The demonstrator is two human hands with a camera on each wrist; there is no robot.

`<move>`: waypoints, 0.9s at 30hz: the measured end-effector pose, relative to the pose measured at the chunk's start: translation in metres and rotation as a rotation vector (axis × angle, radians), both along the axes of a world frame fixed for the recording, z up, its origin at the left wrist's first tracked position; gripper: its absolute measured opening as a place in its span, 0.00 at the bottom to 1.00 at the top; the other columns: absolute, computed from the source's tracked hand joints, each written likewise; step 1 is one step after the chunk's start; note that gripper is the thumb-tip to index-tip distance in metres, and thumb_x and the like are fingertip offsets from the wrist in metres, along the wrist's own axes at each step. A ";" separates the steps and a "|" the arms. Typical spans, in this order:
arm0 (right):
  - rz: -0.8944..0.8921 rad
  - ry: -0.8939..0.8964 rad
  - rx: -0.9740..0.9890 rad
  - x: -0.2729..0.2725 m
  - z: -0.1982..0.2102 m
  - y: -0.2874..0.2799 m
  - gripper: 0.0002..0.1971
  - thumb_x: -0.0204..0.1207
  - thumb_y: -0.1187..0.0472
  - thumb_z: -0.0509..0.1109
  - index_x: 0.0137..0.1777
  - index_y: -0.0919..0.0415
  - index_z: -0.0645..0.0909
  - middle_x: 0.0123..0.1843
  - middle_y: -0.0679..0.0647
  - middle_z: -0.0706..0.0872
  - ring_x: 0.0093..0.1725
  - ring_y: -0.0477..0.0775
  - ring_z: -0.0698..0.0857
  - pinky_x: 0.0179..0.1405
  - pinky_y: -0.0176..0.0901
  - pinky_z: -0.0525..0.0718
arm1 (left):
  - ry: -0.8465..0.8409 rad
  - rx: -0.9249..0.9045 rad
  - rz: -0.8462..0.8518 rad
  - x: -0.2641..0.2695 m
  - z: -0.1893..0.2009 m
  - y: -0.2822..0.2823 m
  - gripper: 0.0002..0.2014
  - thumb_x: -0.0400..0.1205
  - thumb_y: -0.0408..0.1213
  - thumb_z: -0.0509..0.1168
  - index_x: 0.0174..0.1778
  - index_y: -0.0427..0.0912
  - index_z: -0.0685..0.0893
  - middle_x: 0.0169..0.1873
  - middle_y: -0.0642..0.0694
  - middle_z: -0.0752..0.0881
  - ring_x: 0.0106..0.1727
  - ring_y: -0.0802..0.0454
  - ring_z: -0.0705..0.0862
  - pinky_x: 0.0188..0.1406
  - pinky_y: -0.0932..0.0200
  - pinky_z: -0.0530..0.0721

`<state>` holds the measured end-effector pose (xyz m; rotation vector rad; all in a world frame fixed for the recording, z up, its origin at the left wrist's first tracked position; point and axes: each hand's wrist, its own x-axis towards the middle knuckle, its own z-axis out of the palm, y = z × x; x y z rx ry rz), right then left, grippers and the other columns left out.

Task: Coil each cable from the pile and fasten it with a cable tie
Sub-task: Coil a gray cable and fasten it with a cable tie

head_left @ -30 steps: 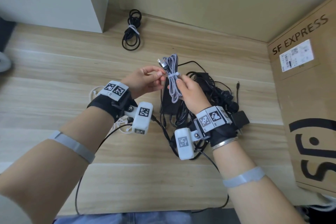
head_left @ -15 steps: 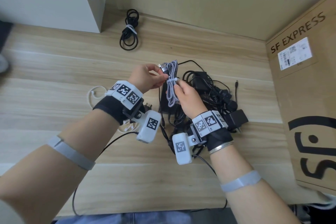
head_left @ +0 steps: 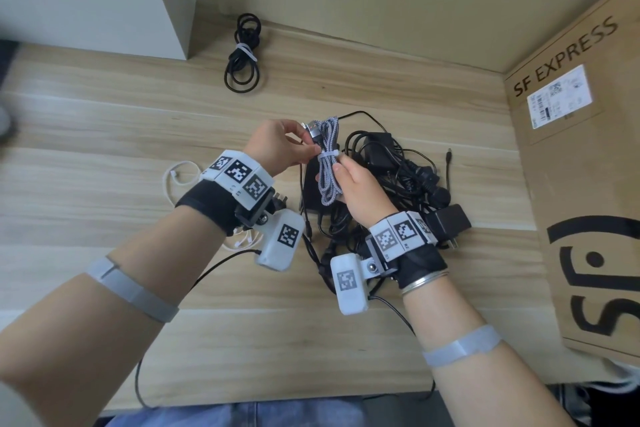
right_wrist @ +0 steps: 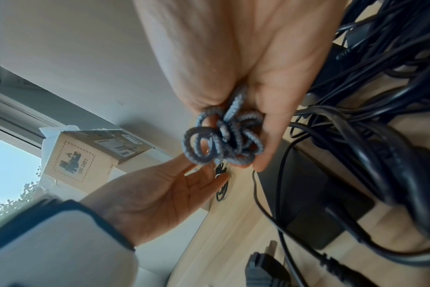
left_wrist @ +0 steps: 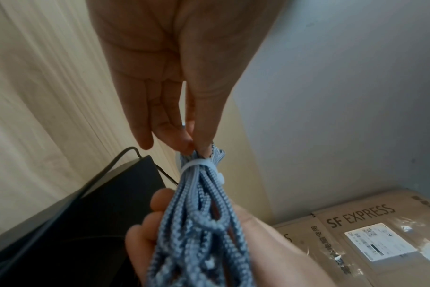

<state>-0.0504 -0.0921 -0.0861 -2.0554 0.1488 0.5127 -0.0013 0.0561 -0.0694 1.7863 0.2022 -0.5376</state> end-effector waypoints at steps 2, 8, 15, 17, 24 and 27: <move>0.024 0.009 -0.025 -0.001 0.001 -0.001 0.19 0.86 0.57 0.49 0.73 0.55 0.71 0.59 0.58 0.84 0.60 0.58 0.82 0.65 0.62 0.78 | 0.007 0.020 -0.007 0.000 0.001 0.000 0.09 0.73 0.33 0.74 0.33 0.43 0.79 0.33 0.42 0.86 0.37 0.50 0.84 0.55 0.49 0.86; 0.105 0.005 -0.145 -0.002 0.005 -0.001 0.20 0.87 0.58 0.49 0.76 0.57 0.68 0.61 0.59 0.84 0.61 0.59 0.81 0.65 0.54 0.76 | 0.124 0.052 0.023 0.004 -0.001 0.002 0.12 0.71 0.33 0.76 0.40 0.46 0.78 0.39 0.43 0.87 0.46 0.47 0.87 0.58 0.49 0.85; 0.092 -0.038 -0.107 -0.004 0.011 -0.001 0.18 0.87 0.60 0.49 0.73 0.56 0.70 0.60 0.63 0.83 0.60 0.62 0.81 0.64 0.57 0.76 | 0.327 0.027 -0.017 0.004 -0.002 0.005 0.12 0.71 0.41 0.75 0.46 0.42 0.84 0.38 0.48 0.85 0.42 0.55 0.83 0.57 0.55 0.85; 0.098 -0.036 -0.113 -0.005 0.013 -0.001 0.18 0.87 0.60 0.49 0.74 0.56 0.69 0.62 0.62 0.83 0.61 0.61 0.81 0.65 0.54 0.76 | 0.386 0.000 -0.045 0.004 0.000 0.006 0.12 0.72 0.41 0.74 0.48 0.43 0.84 0.43 0.49 0.86 0.46 0.55 0.85 0.56 0.56 0.85; 0.061 -0.022 -0.111 -0.001 0.012 -0.002 0.19 0.87 0.60 0.48 0.75 0.58 0.68 0.62 0.58 0.83 0.61 0.56 0.81 0.60 0.44 0.75 | 0.249 -0.029 -0.043 0.000 -0.001 0.002 0.03 0.78 0.38 0.69 0.43 0.43 0.84 0.38 0.51 0.87 0.41 0.58 0.84 0.54 0.59 0.84; 0.068 -0.038 -0.097 -0.002 0.012 -0.001 0.18 0.87 0.60 0.48 0.73 0.57 0.69 0.60 0.58 0.84 0.59 0.56 0.82 0.62 0.49 0.78 | 0.245 -0.077 -0.009 0.001 -0.002 0.004 0.04 0.80 0.35 0.65 0.43 0.40 0.85 0.35 0.50 0.86 0.39 0.58 0.83 0.54 0.61 0.84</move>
